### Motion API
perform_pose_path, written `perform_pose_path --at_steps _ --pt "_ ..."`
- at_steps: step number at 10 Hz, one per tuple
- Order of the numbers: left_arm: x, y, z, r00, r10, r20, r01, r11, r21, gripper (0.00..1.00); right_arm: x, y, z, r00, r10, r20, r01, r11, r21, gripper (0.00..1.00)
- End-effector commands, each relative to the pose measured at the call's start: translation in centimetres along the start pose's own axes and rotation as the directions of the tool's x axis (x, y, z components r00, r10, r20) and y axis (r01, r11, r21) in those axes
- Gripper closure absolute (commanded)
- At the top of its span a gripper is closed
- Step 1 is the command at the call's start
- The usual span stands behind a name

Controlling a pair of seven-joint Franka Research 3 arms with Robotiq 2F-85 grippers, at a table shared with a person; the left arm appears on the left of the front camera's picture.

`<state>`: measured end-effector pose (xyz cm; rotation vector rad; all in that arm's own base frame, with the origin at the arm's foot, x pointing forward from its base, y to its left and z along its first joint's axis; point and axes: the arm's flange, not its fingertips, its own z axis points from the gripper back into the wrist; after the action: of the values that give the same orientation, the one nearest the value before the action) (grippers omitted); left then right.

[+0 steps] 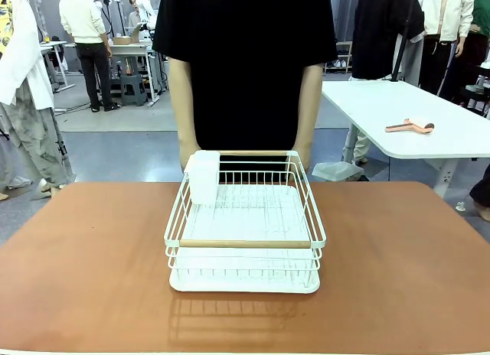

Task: Clean the table.
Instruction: Pick up the Lint Roller when the human hands it over.

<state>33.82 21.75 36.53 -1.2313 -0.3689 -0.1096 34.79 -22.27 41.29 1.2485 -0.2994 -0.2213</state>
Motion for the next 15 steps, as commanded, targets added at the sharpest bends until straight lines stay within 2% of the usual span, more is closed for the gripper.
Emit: perform_pose_path --at_steps 1,15 --pt "0.02 -0.35 0.17 1.000 -0.009 0.005 0.010 1.000 -0.003 0.00 0.08 0.23 -0.18 1.000 0.009 0.002 -0.009 1.000 0.017 0.00" --pt "0.02 -0.35 0.17 1.000 -0.009 0.005 0.010 1.000 -0.003 0.00 0.08 0.23 -0.18 1.000 0.009 0.002 -0.009 1.000 0.017 0.00"
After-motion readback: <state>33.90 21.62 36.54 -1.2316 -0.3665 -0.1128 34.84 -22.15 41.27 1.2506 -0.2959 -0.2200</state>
